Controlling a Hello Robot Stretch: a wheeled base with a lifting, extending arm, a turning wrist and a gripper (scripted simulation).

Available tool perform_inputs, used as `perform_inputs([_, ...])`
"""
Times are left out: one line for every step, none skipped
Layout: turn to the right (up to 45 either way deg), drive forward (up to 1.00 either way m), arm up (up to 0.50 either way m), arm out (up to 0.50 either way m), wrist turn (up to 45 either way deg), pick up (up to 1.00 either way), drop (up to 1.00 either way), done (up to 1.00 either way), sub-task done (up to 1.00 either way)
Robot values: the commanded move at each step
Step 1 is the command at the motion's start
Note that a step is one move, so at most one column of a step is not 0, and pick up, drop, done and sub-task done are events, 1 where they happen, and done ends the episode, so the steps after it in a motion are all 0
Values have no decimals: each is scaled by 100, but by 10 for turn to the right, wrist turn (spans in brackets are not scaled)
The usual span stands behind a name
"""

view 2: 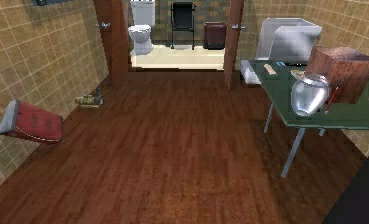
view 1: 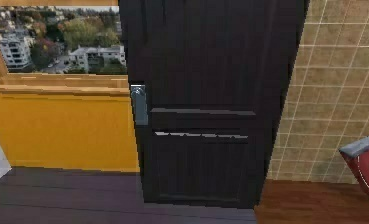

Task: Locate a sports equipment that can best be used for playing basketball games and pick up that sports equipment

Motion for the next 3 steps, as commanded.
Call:
perform_inputs([30,0,0,0,0,0,0,0,0])
perform_inputs([0,5,0,0,0,0,0,0,0])
perform_inputs([-450,0,0,0,0,0,0,0,0])
